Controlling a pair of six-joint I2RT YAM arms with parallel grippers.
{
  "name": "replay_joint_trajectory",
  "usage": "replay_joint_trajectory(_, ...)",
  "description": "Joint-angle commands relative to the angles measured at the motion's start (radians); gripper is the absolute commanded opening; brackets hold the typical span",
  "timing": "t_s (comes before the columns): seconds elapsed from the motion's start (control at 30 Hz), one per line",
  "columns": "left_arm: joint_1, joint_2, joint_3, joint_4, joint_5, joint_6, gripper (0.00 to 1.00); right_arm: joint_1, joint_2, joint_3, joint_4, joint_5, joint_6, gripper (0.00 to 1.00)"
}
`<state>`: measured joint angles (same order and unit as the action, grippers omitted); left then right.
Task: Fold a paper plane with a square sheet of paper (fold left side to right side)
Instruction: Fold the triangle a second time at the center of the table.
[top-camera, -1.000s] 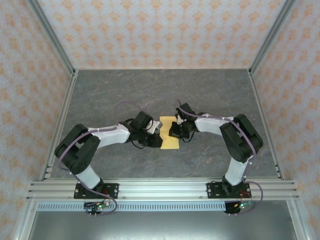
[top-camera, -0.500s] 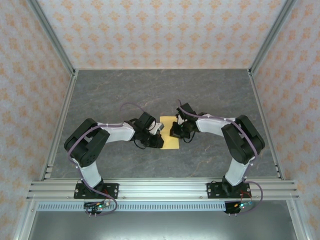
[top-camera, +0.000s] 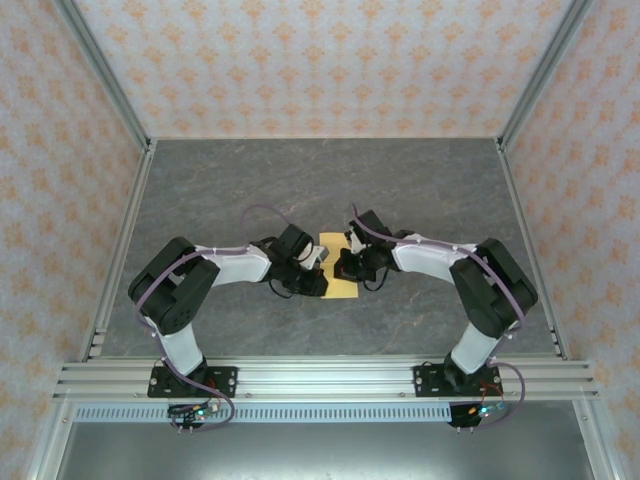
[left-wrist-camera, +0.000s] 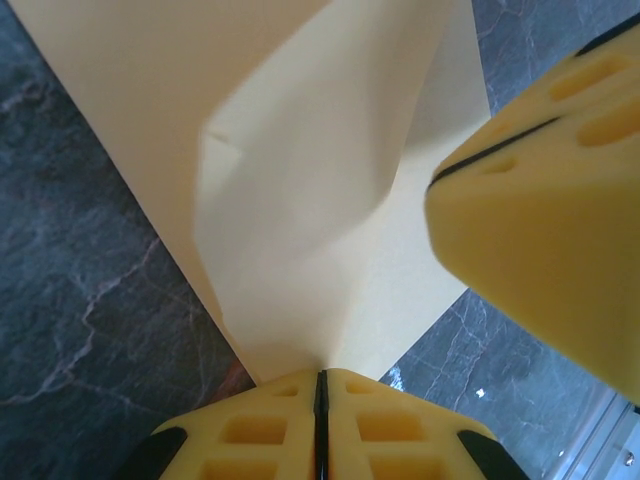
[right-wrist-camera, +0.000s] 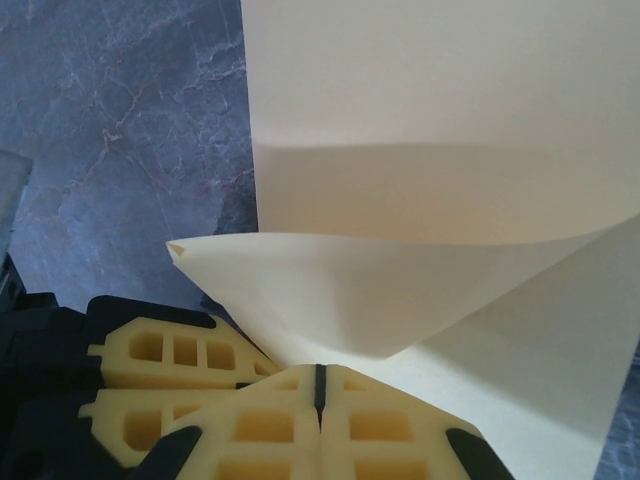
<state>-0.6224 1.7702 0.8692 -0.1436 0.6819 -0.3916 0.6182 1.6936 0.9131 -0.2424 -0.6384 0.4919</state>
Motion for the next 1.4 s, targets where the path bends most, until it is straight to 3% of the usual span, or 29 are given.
replay_joint_trajectory(0.0, -0.012, 0.032, -0.001, -0.068, -0.115, 0.028, 0.09, 0.009, 0.027, 0.006, 0.029, -0.019, 0.009, 0.07)
replay_joint_trajectory(0.47, -0.014, 0.038, 0.002, -0.082, -0.143, 0.031, 0.09, 0.011, 0.091, 0.046, 0.04, -0.043, 0.002, 0.07)
replay_joint_trajectory(0.97, -0.015, 0.045, 0.001, -0.108, -0.176, 0.03, 0.08, 0.0, 0.135, 0.095, -0.149, 0.14, -0.101, 0.06)
replay_joint_trajectory(1.37, -0.014, 0.06, -0.012, -0.1, -0.176, 0.027, 0.08, -0.081, 0.114, 0.102, -0.172, 0.14, -0.169, 0.07)
